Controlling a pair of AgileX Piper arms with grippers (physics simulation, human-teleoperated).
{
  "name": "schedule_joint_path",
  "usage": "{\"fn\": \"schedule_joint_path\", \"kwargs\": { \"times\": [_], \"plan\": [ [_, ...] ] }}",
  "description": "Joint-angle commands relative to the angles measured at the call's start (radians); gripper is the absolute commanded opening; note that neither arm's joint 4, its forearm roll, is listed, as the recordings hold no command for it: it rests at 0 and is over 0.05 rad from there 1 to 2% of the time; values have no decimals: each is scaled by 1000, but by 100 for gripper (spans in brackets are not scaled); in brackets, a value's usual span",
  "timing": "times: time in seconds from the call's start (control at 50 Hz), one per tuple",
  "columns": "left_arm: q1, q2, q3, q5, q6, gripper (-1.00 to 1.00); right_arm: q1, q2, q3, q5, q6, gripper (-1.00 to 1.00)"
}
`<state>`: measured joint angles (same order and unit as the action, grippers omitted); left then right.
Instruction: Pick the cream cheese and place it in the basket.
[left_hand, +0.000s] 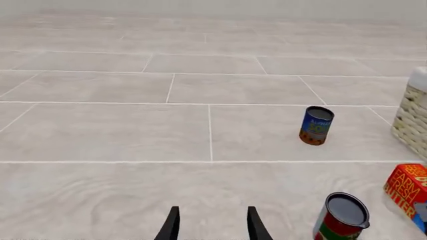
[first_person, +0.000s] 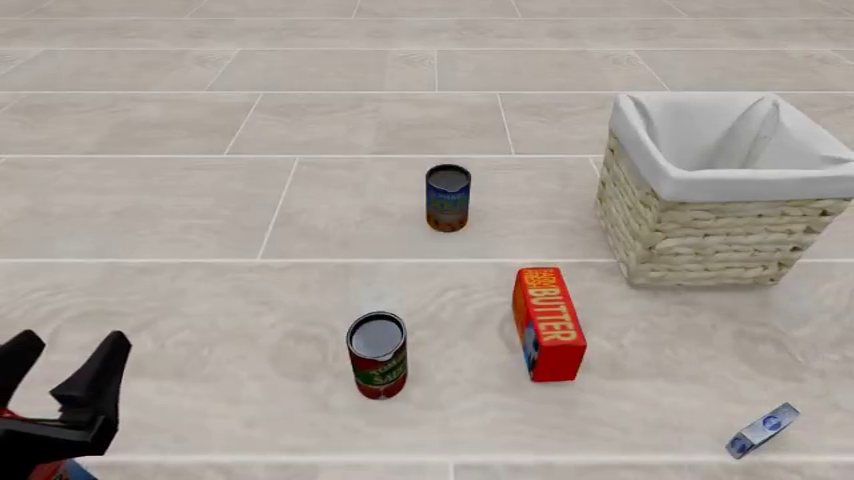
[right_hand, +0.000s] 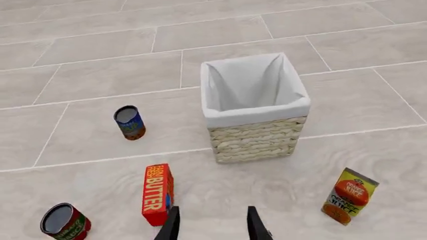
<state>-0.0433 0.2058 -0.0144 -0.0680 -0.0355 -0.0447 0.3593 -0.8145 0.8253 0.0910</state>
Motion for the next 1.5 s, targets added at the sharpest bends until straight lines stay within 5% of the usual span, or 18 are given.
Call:
{"fn": "schedule_joint_path", "kwargs": {
  "times": [0.02,0.1,0.14,0.22,0.26,0.48,0.72,1.02,1.5],
  "plan": [
    [-12,32,-3,2,-18,100,24,45,-101,265,72,100],
    [-16,30,-1,6,-21,100,-6,45,-79,299,93,100],
    [-17,34,0,4,-23,100,-28,45,-63,328,164,100],
    [-22,46,3,-7,-26,100,-67,49,-24,349,149,100],
    [-23,61,7,-22,-27,100,-67,38,26,360,210,100],
    [-36,60,5,-12,-44,100,-154,58,112,293,219,100],
    [-33,64,2,-10,-53,100,-183,66,195,258,205,100],
    [-32,75,1,-12,-49,100,-261,233,216,68,112,100],
    [-35,107,13,-41,-50,100,-333,312,379,-122,95,100]
  ]
}}
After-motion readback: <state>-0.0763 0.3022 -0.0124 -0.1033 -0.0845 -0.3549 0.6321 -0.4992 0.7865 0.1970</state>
